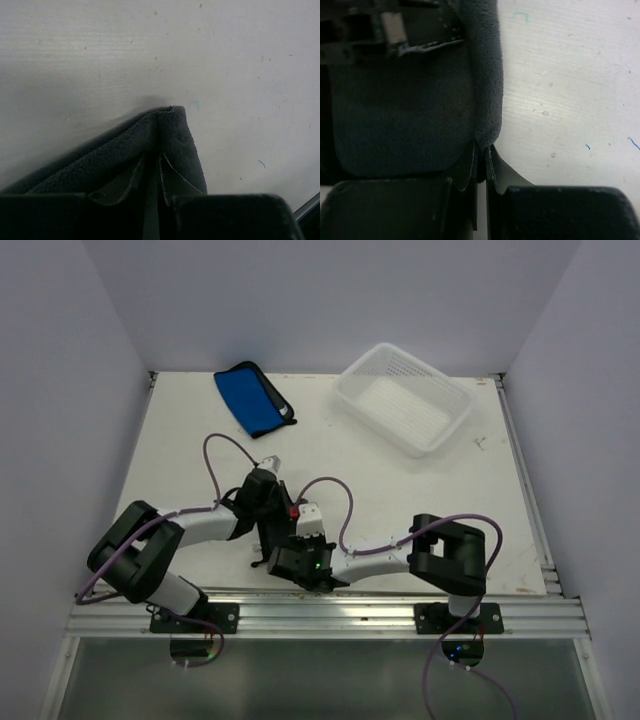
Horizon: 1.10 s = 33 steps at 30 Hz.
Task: Roll the towels
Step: Roll the towel
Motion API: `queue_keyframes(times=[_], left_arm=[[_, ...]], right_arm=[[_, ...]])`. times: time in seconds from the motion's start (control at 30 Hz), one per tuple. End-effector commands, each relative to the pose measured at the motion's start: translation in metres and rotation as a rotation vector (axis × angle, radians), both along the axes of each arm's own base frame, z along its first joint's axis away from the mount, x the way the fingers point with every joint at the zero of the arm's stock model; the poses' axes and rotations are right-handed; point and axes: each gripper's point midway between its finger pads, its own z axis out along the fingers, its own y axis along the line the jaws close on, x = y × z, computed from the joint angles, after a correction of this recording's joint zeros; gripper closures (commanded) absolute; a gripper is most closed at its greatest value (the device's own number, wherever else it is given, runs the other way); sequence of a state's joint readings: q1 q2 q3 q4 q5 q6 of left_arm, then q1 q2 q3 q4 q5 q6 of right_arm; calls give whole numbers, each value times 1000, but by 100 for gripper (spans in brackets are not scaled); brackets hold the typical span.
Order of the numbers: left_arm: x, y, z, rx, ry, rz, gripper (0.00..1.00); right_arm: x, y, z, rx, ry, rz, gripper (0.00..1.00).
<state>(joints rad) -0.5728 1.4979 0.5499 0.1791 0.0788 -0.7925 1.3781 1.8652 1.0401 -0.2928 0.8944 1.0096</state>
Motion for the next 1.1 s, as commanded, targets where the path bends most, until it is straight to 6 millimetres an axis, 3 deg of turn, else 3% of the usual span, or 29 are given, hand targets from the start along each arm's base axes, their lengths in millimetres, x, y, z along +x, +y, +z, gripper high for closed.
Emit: queue_keyframes(times=[0.0,0.37,0.4,0.7,1.07], left_arm=[[2,1,-7,22,-8,2,84],[-2,11,-6,51,-22,19,83],[-2,10,-6,46,-26,15,83],[-3,4,1,18,-53,-32,83],[4,23,8,106,-81,-21,82]], right_arm=[[-12,8,0,-109,18,95,100],[-20,4,-12,-368,4,238,100],[-19,12,-7,-368,-7,244,100],[-32,35,-27,-580,-3,378,100],[-36,37,-44,-761,58,436,100]])
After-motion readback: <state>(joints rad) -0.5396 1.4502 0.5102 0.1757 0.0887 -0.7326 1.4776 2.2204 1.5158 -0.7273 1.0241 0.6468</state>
